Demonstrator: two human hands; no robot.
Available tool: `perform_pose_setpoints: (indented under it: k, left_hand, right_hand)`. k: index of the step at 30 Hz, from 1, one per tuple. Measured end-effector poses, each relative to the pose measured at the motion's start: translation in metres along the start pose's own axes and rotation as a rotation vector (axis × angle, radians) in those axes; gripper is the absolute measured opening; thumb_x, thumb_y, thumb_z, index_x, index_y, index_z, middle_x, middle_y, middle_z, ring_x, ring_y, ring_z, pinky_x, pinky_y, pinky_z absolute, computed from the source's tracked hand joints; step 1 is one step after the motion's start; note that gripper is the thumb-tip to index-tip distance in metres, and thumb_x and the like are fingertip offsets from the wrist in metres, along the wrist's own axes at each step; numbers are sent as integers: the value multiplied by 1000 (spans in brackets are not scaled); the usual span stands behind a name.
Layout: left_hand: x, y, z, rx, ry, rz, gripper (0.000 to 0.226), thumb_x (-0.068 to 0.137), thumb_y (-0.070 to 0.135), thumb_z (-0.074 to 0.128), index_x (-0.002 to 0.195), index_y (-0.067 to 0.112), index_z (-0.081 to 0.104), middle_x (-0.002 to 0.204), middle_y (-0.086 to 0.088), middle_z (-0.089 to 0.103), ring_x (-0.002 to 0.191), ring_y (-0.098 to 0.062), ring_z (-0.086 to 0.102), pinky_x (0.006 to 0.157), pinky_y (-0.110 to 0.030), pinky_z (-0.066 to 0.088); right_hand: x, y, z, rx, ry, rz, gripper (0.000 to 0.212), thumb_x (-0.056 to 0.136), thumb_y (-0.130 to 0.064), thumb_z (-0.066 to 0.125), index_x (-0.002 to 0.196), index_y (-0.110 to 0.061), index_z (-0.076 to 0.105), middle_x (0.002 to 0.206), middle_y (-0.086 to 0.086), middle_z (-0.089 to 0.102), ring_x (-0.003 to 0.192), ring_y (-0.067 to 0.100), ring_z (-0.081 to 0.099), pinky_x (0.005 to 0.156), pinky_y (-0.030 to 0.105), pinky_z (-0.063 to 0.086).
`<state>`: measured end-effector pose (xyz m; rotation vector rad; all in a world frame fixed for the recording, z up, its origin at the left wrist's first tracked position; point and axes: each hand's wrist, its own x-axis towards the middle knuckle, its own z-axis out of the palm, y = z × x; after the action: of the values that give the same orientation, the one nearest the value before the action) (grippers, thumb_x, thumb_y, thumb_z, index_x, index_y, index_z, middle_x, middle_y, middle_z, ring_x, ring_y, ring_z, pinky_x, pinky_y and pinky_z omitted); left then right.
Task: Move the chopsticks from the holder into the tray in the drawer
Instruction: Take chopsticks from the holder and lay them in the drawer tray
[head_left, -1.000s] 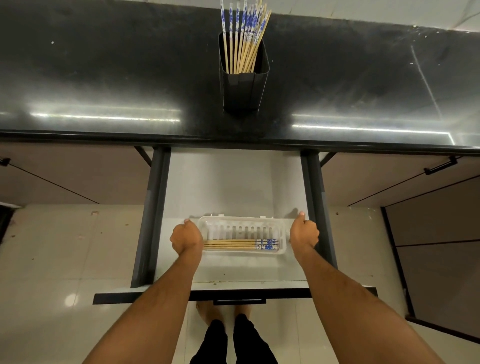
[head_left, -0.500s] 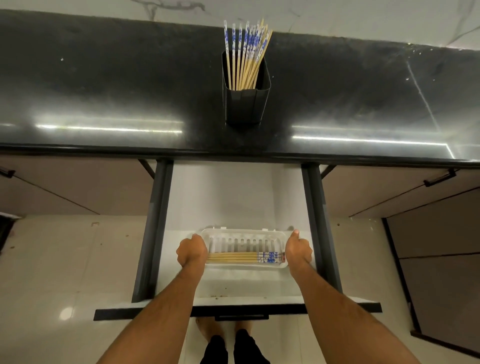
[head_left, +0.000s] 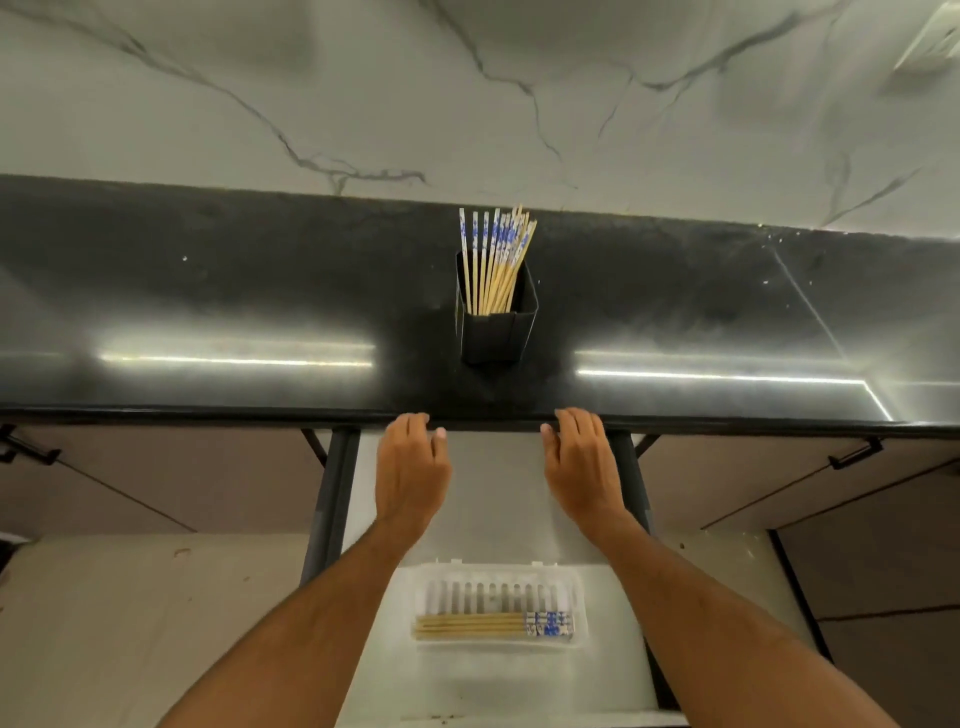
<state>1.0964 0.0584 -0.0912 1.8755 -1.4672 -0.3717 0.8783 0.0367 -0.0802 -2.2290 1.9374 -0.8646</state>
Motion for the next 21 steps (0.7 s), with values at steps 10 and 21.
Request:
perform_pose_setpoints:
  k: [10,21]
  left_hand:
    - [141,92,-33,-5,153,237,22,101,23,48,111,10,62,105,-4,63,95,-15,58,83,-25,42]
    - [221,122,15,13,130,309,15,99,15,50,103,10,64,96,-2,64,85,-13,58,80,-25,47]
  right_hand:
    - [157,-68,-36,105,139,-126,14,101,-16,50,106,-10,62,103,3,62,92,13,54,82,25,49]
    - [257,-56,1,152,67,117,11,96,-18,56,104,-11,57,99,3,56,88,14,49,75,22,37]
